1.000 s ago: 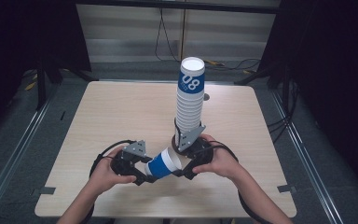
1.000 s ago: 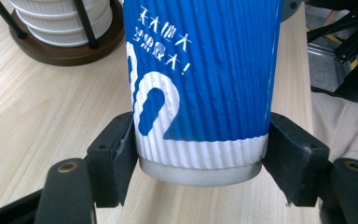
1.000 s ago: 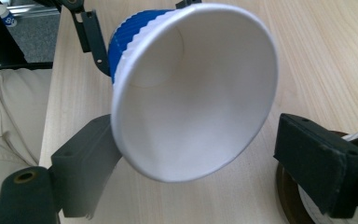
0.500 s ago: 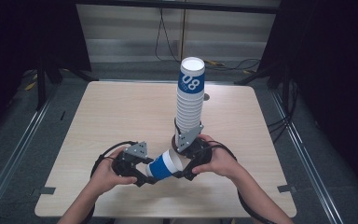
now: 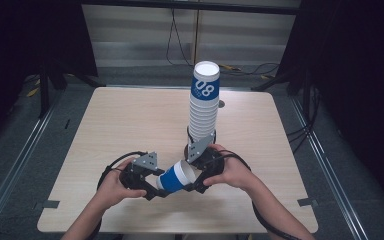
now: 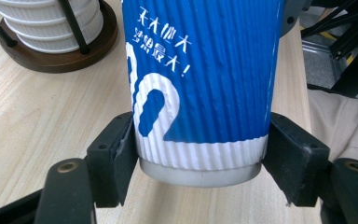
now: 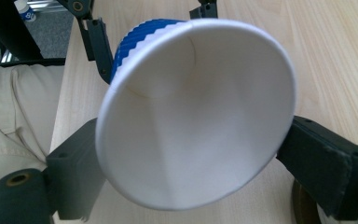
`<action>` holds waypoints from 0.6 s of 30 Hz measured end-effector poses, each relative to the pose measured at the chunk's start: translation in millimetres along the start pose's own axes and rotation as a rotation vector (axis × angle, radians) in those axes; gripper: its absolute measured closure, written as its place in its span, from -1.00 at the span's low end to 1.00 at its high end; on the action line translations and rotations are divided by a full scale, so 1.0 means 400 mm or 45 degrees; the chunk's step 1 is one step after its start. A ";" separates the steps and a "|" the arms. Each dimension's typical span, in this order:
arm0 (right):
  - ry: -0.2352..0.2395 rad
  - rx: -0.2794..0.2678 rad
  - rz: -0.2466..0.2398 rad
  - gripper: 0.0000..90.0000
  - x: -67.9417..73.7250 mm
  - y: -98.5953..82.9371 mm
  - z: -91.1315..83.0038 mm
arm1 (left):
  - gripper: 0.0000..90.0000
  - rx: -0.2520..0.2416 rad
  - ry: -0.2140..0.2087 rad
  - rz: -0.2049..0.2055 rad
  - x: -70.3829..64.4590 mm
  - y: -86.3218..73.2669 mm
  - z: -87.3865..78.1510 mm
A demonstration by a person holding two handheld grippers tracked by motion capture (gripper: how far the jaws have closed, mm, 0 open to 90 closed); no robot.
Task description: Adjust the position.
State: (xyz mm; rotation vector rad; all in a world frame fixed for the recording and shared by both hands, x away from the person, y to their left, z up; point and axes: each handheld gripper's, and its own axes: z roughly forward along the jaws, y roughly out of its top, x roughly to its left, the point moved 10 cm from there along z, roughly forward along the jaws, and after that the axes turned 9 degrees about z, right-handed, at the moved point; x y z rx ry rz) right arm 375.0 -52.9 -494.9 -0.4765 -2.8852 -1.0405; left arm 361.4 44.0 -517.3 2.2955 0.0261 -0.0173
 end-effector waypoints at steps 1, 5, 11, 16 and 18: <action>0.001 0.000 -0.003 -0.74 0.001 0.001 0.001 | -0.31 -0.001 0.002 0.004 0.000 0.001 0.000; 0.012 -0.002 -0.005 -0.72 0.004 0.003 0.004 | -0.32 -0.008 0.004 -0.003 -0.002 0.004 0.003; 0.013 0.003 -0.020 -0.69 0.007 0.006 0.008 | -0.32 0.015 0.012 0.016 -0.001 -0.002 0.004; -0.004 0.008 -0.038 -0.66 0.005 0.007 0.008 | -0.32 0.030 0.019 0.016 0.001 -0.003 0.005; -0.008 0.019 -0.038 -0.65 0.005 0.006 0.008 | -0.32 0.024 0.030 0.016 0.003 -0.002 0.008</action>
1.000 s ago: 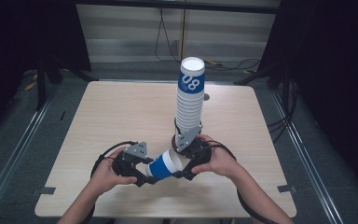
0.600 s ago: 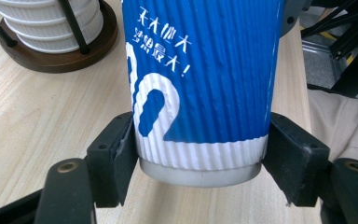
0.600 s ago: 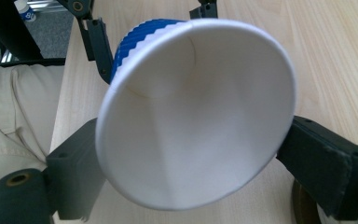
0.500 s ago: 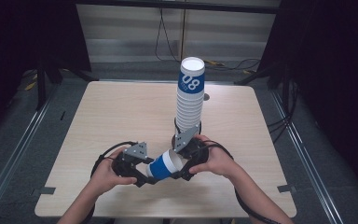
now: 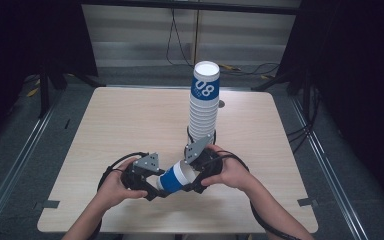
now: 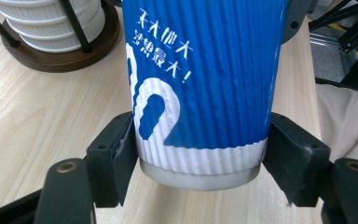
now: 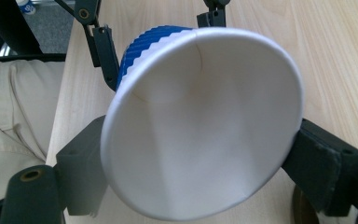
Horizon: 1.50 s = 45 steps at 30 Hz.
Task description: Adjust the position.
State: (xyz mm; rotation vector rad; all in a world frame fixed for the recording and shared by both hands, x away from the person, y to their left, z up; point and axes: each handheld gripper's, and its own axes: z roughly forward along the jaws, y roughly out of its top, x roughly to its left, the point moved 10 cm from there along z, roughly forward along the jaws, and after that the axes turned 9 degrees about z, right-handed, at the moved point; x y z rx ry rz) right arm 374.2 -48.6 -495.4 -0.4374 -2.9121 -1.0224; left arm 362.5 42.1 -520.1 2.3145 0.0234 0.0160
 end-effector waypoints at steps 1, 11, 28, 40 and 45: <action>-0.003 0.005 -0.001 -0.64 0.001 0.000 -0.001 | -0.32 0.008 0.000 0.012 0.001 -0.002 0.000; -0.021 0.042 -0.030 -0.58 0.002 -0.006 -0.004 | -0.49 0.037 0.041 -0.012 0.009 -0.004 0.001; -0.058 0.130 -0.086 -0.57 -0.004 -0.015 -0.012 | -0.57 0.048 0.045 -0.002 0.008 -0.004 -0.003; -0.056 0.228 -0.120 -0.58 0.005 -0.019 0.001 | -0.59 -0.018 0.042 0.004 0.000 0.025 -0.007; -0.050 0.263 -0.129 -0.58 0.006 -0.021 0.005 | -0.59 -0.041 0.033 -0.002 -0.003 0.032 -0.009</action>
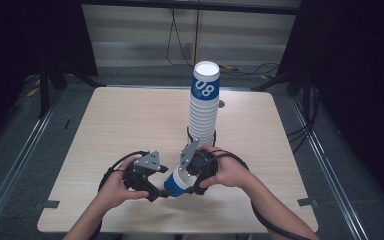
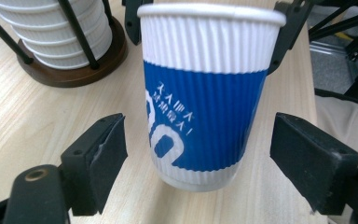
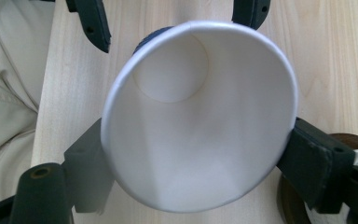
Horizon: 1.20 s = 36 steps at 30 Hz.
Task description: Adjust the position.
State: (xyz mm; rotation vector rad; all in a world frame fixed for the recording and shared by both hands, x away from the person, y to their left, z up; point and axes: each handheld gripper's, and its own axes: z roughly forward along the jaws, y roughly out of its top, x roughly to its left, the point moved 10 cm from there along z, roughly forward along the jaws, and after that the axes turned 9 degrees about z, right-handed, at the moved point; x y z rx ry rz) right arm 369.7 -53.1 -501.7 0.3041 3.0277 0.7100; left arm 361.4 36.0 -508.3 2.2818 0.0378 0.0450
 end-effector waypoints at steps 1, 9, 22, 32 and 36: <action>-0.002 0.005 0.007 -0.58 0.001 0.000 0.000 | -0.59 -0.003 0.002 0.012 0.001 0.002 0.000; 0.003 0.038 -0.016 -0.58 0.001 0.006 0.002 | -0.61 -0.012 0.000 0.012 0.001 0.003 0.005; -0.010 0.162 -0.044 -0.59 -0.003 -0.006 -0.006 | -0.61 0.013 -0.006 0.003 0.005 -0.010 0.000; -0.054 0.296 -0.068 -0.61 -0.008 -0.021 -0.018 | -0.61 -0.005 -0.006 -0.026 0.008 -0.011 0.000; -0.077 0.340 -0.111 -0.61 -0.014 -0.020 -0.020 | -0.61 -0.007 -0.011 -0.034 0.006 -0.011 0.001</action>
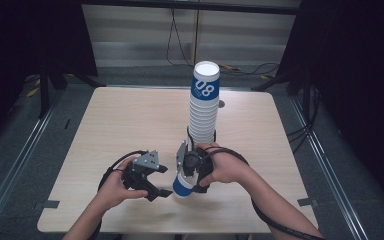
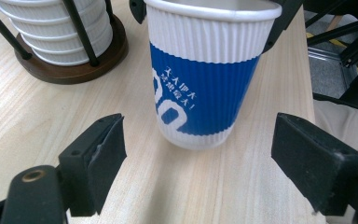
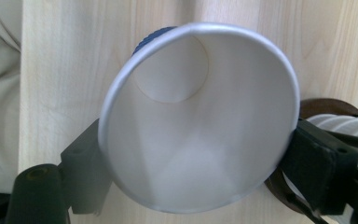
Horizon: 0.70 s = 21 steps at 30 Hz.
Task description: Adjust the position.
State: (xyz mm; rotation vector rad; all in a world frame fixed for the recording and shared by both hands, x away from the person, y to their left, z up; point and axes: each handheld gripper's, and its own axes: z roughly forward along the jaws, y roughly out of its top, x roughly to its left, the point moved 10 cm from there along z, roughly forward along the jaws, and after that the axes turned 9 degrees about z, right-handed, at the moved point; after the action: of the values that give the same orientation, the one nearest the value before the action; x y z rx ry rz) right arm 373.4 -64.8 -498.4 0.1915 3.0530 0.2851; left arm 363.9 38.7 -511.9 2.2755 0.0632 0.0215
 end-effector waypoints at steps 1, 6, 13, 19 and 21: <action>-0.009 0.014 -0.011 -0.61 0.001 -0.001 0.001 | -0.61 0.000 -0.001 0.004 0.001 -0.001 0.001; -0.010 0.046 -0.023 -0.62 0.006 -0.001 0.006 | -0.61 0.002 0.010 -0.008 0.006 -0.005 -0.001; -0.024 0.051 -0.018 -0.64 0.003 -0.002 0.010 | -0.61 0.001 0.008 -0.006 0.006 -0.006 -0.002; -0.014 0.030 -0.026 -0.65 0.004 -0.001 0.012 | -0.61 0.000 0.003 -0.013 0.003 -0.006 0.000; -0.005 0.021 -0.023 -0.65 0.008 0.000 0.012 | -0.61 0.009 0.003 -0.004 0.003 -0.008 0.000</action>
State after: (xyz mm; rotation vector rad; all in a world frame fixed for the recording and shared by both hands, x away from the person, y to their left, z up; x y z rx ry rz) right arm 370.7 -63.4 -503.2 0.1657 3.0524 0.2580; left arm 364.9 40.8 -514.5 2.2821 0.0686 0.0224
